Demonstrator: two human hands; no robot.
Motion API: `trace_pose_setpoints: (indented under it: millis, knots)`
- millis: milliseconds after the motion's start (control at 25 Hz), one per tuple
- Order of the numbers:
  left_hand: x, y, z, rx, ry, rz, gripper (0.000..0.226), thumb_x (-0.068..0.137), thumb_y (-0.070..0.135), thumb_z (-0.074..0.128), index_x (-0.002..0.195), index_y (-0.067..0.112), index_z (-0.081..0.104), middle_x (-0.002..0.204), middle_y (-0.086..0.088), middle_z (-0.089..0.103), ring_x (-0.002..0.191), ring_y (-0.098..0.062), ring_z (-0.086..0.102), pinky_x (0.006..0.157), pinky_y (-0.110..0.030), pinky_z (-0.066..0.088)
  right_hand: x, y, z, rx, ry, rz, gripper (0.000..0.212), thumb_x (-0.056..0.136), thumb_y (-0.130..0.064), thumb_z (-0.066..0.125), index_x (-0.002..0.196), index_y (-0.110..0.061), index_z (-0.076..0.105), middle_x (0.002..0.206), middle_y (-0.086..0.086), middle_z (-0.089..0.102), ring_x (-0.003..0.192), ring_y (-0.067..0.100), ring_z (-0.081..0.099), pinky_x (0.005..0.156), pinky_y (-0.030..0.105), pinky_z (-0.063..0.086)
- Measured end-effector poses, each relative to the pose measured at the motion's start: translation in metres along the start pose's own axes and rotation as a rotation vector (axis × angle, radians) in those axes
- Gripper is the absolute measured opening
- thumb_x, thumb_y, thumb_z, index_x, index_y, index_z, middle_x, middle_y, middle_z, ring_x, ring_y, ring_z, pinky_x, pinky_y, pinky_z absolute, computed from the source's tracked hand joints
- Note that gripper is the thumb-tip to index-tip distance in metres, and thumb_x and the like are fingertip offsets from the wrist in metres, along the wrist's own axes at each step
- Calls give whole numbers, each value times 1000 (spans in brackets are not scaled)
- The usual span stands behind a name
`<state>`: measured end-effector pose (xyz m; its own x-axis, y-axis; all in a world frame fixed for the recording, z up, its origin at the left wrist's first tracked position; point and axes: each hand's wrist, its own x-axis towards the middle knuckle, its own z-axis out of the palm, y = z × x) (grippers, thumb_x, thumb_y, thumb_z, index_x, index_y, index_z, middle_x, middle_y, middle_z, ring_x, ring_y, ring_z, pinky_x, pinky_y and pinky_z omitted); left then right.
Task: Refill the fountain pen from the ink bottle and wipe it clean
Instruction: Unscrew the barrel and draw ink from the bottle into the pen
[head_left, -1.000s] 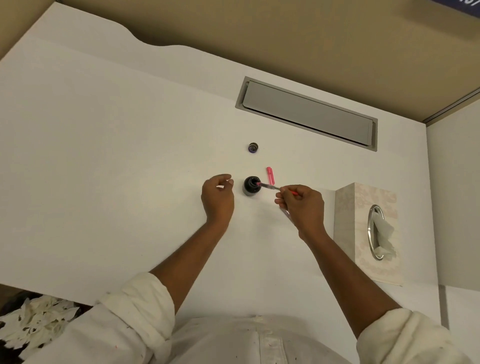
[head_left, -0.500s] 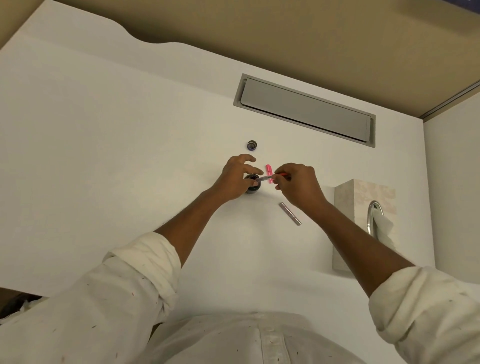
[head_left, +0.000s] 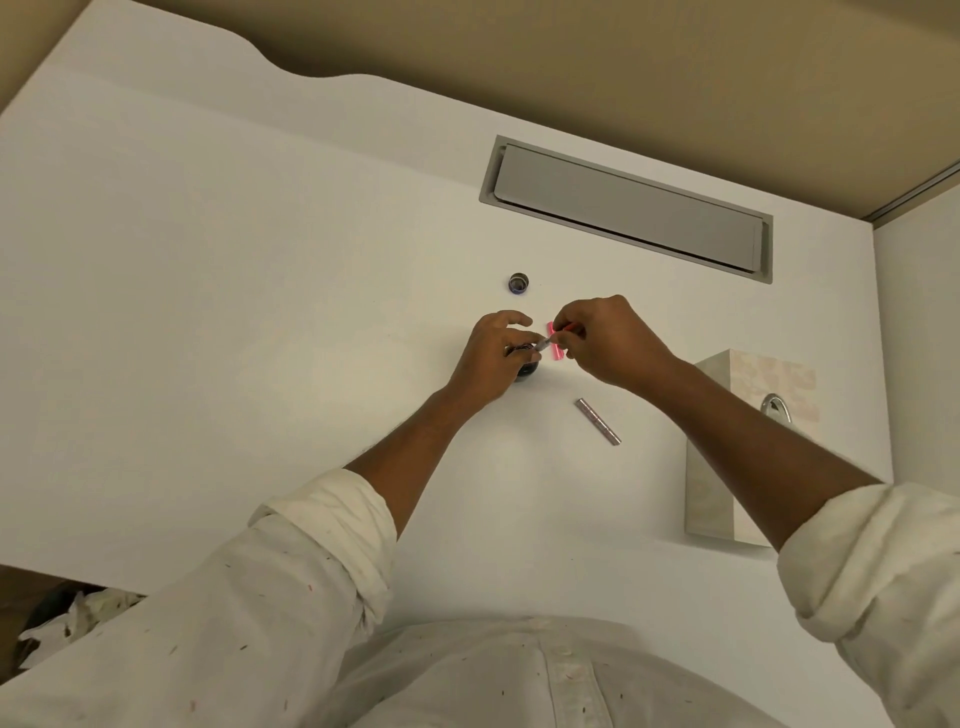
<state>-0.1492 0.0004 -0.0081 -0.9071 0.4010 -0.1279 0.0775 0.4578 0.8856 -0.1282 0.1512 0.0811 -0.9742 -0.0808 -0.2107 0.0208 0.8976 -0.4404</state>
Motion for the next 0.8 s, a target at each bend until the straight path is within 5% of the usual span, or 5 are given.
trace_pose_setpoints:
  millis: [240,400,520,640,800]
  knots:
    - [2,-6,4,-45,-10,11,18,84,11,63,98,5,73,121,-7,59,115,-20,46,84,-1,27,1,-2,1,-24,-30,-6,16,89,-10,59,98,-1,70,89,17,72,78,31,64,74,42,53]
    - [2,-10,7,-75,9,5,17,82,11,65,96,5,73,119,-7,60,112,-20,48,87,-11,32,0,-1,2,1,-37,12,18,90,-10,57,101,-2,69,90,16,73,80,30,65,75,41,54]
    - [2,-12,10,-120,37,-17,16,81,10,65,94,5,73,116,-8,62,106,-15,50,77,4,30,-1,-3,4,30,-17,56,29,91,-18,59,117,-7,62,96,14,73,89,29,67,81,37,54]
    - [2,-14,11,-163,54,-49,16,80,8,66,93,3,74,115,-9,63,101,-13,51,73,6,31,-1,0,-7,104,124,162,35,95,-30,54,125,-11,54,95,14,73,82,25,69,78,28,54]
    - [2,-15,12,-160,58,-60,16,80,10,66,94,5,74,115,-8,63,108,-18,51,77,-3,31,-3,13,-35,272,399,238,21,96,-18,50,113,-11,60,84,6,72,68,15,67,57,3,43]
